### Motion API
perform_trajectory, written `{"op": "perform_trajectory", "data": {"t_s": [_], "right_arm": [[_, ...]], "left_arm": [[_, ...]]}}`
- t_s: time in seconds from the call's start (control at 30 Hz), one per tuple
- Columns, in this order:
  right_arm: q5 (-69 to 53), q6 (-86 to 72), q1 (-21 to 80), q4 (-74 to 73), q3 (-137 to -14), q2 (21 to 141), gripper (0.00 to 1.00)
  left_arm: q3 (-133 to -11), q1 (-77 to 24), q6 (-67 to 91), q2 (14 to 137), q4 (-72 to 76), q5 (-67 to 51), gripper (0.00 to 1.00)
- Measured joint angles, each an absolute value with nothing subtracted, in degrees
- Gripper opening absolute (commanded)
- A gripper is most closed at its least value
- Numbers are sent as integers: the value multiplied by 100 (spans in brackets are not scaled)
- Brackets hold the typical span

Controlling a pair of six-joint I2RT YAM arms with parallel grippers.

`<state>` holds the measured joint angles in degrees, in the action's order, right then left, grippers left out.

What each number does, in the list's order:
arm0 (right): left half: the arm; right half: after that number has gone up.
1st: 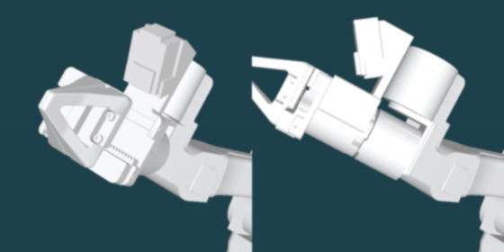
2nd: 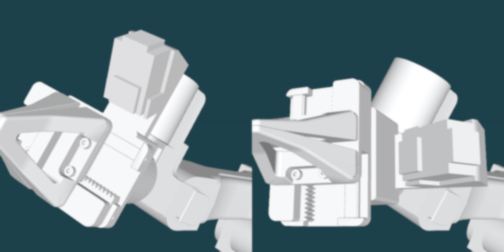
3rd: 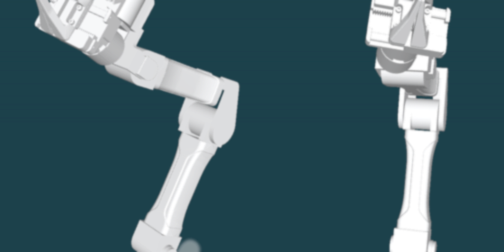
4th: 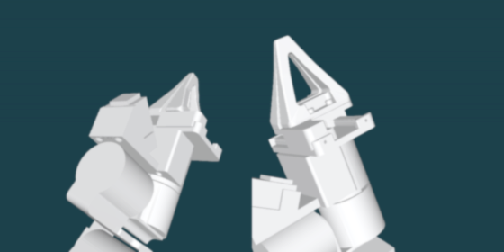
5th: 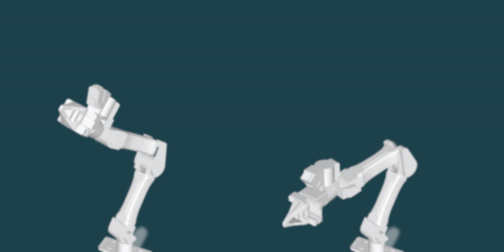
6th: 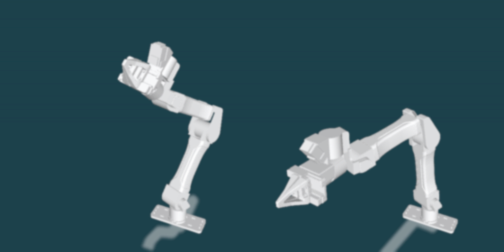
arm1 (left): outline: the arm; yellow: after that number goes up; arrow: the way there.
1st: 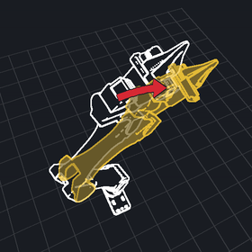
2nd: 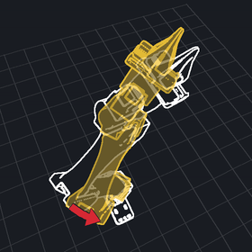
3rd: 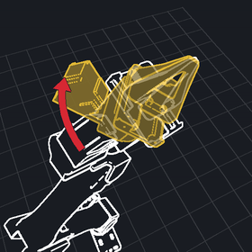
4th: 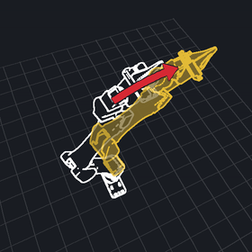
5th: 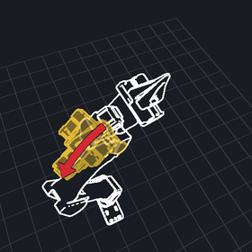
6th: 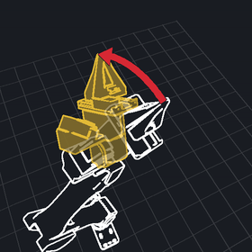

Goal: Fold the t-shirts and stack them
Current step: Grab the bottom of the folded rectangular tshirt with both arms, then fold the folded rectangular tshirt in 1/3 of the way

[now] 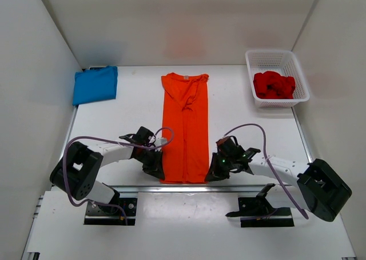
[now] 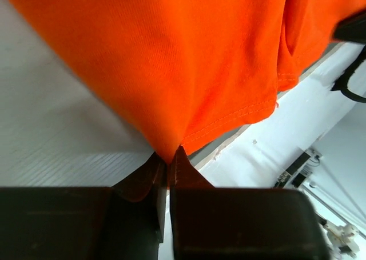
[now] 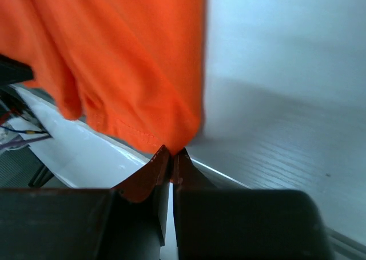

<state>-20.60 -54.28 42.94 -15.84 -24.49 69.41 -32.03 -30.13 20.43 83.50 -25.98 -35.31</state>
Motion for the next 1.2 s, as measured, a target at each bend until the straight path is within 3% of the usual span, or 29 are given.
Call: {"op": "perform_trajectory", "data": {"t_s": [0.13,0.27,0.87,1.2], "right_arm": [[-2110,-5107,3918,-1776,-2969,7067,1],[-2176,-4694,3673,-1925,-3887,7494,0],[-2307,-2821,2462,-2550,-7116,9933,0],[-2327,-2484,2147,-2646,-7896,10707,0]], "left_arm": [[-3367,-3017,1874,8355,-2762,-3404,12],[-3778,-3013,1693,8414,-3107,-3326,4],[-7749,-1949,1201,10575,-3946,-2965,4],[-8335,-1806,1162,11220,-4014,-2554,4]]}}
